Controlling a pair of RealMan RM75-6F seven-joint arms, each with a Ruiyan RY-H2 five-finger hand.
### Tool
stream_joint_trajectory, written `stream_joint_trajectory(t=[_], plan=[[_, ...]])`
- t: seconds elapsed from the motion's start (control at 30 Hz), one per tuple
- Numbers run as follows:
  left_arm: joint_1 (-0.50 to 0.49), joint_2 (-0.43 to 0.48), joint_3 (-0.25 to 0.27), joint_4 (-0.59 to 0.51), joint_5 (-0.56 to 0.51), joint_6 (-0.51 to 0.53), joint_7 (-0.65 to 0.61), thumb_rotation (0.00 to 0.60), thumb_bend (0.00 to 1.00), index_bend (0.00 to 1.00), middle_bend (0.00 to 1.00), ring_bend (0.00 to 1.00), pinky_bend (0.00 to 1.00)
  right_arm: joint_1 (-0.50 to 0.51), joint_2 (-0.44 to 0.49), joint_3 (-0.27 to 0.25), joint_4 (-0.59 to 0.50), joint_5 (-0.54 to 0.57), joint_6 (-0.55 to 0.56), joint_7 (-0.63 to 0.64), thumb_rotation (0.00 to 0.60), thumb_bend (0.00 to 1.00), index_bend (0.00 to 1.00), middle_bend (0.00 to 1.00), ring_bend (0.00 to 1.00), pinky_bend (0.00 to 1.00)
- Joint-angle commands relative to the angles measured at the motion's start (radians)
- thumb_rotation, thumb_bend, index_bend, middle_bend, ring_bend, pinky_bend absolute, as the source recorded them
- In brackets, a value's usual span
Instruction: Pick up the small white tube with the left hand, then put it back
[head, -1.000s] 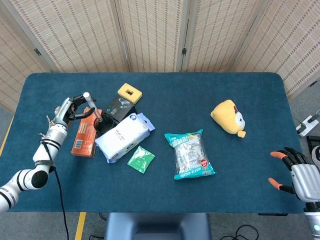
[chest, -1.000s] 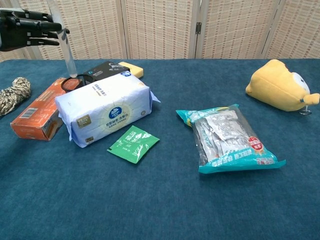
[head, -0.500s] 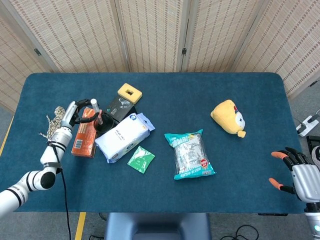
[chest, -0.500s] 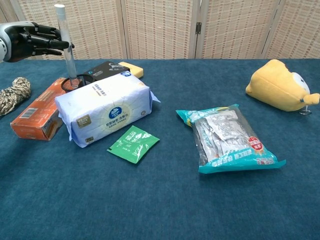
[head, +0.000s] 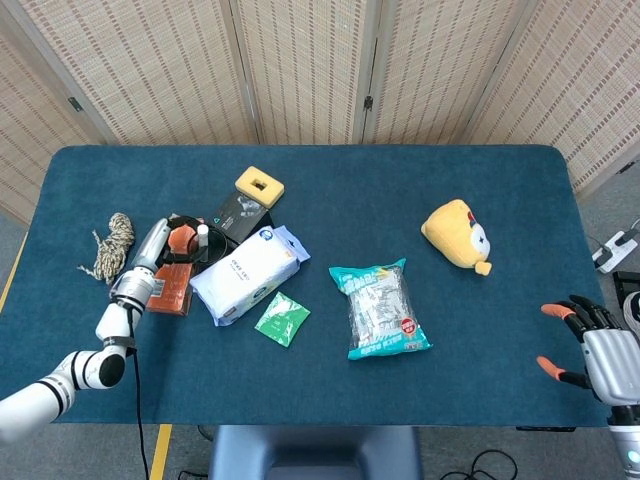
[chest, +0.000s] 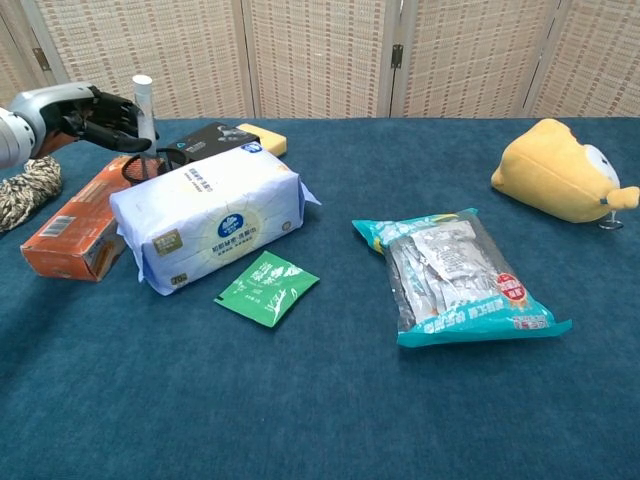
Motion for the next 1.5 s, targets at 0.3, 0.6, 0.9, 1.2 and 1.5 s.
stream_joint_trajectory(t=[0.3, 0.6, 0.9, 1.2, 1.5], plan=[[0.015, 0.035, 0.016, -0.037, -0.012, 0.057, 0.088, 0.600, 0.39, 0.10, 0.14, 0.05, 0.12, 0.005, -0.002, 0.002, -0.001, -0.006, -0.001, 0.000, 0.600, 0.06, 0.28, 0.28, 0.15, 0.20], [0.076, 0.096, 0.003, -0.043, -0.061, 0.180, 0.188, 0.600, 0.39, 0.20, 0.20, 0.10, 0.12, 0.006, -0.001, 0.004, 0.004, -0.016, 0.008, 0.010, 0.600, 0.06, 0.28, 0.28, 0.15, 0.20], [0.206, 0.200, 0.109, -0.170, -0.050, 0.373, 0.485, 0.600, 0.40, 0.25, 0.21, 0.12, 0.12, 0.021, -0.002, 0.005, 0.005, -0.022, -0.010, 0.016, 0.600, 0.06, 0.28, 0.27, 0.15, 0.20], [0.387, 0.340, 0.236, -0.426, 0.066, 0.550, 0.527, 0.600, 0.40, 0.26, 0.22, 0.12, 0.12, 0.026, 0.002, 0.006, -0.003, -0.021, -0.012, 0.011, 0.600, 0.06, 0.28, 0.27, 0.15, 0.21], [0.521, 0.362, 0.324, -0.552, 0.229, 0.764, 0.588, 0.600, 0.40, 0.27, 0.22, 0.12, 0.12, 0.027, -0.013, 0.009, -0.021, 0.002, -0.025, -0.045, 0.600, 0.06, 0.28, 0.26, 0.15, 0.21]])
